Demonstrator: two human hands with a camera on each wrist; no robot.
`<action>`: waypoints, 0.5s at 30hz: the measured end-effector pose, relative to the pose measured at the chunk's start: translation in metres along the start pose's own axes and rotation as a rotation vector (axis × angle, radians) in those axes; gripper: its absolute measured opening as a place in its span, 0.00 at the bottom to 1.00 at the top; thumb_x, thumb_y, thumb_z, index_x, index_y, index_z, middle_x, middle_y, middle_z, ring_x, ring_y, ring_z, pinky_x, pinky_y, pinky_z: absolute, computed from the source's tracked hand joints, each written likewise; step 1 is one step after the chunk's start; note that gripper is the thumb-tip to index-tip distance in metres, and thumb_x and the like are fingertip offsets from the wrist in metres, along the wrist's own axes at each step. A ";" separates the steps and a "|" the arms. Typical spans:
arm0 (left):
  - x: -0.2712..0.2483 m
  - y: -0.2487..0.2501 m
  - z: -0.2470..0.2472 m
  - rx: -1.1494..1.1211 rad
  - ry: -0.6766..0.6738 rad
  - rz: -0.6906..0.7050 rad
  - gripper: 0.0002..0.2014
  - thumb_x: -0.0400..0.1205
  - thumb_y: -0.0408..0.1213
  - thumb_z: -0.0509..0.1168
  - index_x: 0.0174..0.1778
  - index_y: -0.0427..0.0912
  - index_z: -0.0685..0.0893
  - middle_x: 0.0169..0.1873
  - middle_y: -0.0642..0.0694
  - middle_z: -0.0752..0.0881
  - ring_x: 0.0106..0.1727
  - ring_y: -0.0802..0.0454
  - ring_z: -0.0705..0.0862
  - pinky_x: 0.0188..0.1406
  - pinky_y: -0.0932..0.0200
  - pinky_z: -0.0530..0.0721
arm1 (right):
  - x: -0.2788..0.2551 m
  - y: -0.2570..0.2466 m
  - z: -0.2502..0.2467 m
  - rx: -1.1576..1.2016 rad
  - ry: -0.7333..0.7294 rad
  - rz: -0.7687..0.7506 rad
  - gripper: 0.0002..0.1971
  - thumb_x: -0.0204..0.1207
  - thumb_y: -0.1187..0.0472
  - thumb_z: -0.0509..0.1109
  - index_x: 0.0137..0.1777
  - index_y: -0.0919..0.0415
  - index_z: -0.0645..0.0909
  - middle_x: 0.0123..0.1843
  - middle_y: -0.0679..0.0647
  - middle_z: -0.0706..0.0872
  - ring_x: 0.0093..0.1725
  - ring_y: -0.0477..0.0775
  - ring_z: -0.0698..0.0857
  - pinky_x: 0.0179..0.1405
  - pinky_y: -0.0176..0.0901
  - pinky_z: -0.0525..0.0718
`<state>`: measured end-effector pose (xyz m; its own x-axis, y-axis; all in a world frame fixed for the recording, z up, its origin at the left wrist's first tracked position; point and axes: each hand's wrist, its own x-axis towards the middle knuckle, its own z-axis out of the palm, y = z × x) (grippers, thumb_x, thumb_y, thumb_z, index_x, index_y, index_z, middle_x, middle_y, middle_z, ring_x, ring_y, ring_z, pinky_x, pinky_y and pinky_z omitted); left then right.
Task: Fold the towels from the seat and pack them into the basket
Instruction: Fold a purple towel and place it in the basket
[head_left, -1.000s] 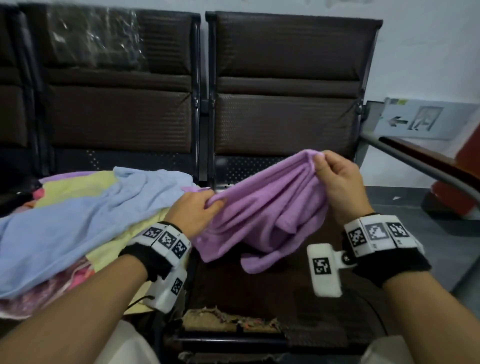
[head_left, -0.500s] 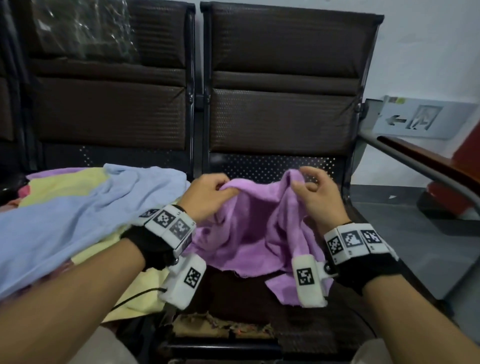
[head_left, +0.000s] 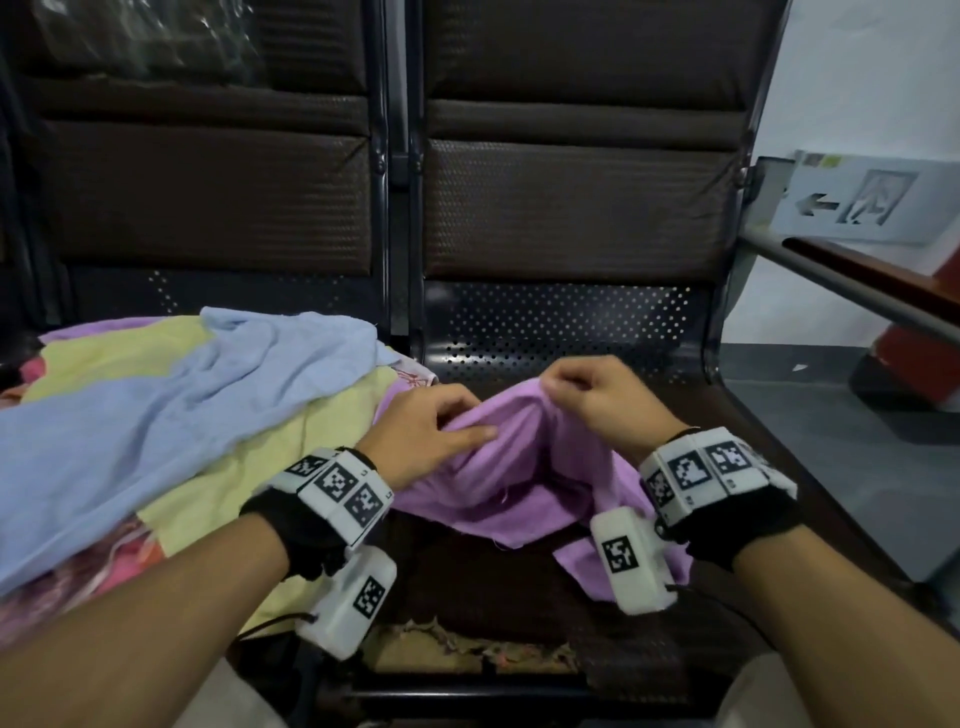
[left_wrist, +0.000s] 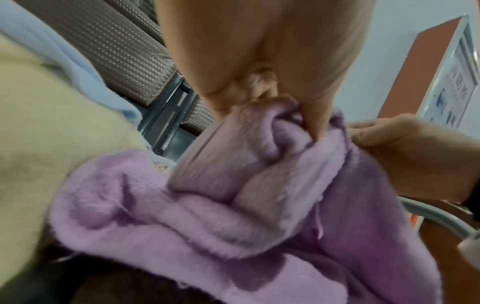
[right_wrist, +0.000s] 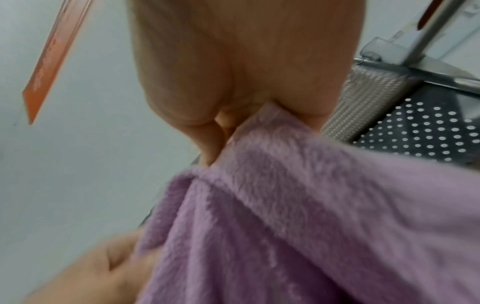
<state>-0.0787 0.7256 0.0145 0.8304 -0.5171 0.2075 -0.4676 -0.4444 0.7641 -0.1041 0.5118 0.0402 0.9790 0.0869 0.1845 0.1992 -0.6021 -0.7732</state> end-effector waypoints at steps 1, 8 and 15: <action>0.001 -0.004 -0.002 0.046 -0.010 -0.018 0.05 0.75 0.43 0.72 0.36 0.49 0.84 0.29 0.55 0.83 0.31 0.64 0.79 0.34 0.65 0.77 | 0.002 0.003 -0.004 0.052 0.092 0.010 0.12 0.78 0.67 0.66 0.33 0.54 0.82 0.34 0.51 0.83 0.40 0.47 0.78 0.46 0.46 0.76; 0.009 -0.010 -0.008 0.120 0.186 -0.125 0.16 0.67 0.48 0.79 0.23 0.49 0.79 0.22 0.52 0.78 0.26 0.57 0.72 0.29 0.58 0.71 | 0.009 0.017 -0.031 0.374 0.516 0.197 0.10 0.79 0.64 0.68 0.37 0.53 0.85 0.37 0.50 0.87 0.41 0.48 0.83 0.49 0.45 0.83; 0.009 0.014 -0.003 -0.288 0.190 -0.127 0.11 0.73 0.45 0.74 0.38 0.39 0.87 0.33 0.45 0.87 0.35 0.58 0.81 0.40 0.57 0.82 | 0.001 0.003 -0.020 0.557 0.287 0.221 0.08 0.76 0.72 0.70 0.40 0.60 0.87 0.36 0.52 0.87 0.33 0.43 0.83 0.33 0.31 0.81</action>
<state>-0.0771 0.7168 0.0285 0.9306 -0.3137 0.1887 -0.2747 -0.2578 0.9263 -0.1032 0.4944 0.0505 0.9642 -0.2528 0.0805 0.0635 -0.0749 -0.9952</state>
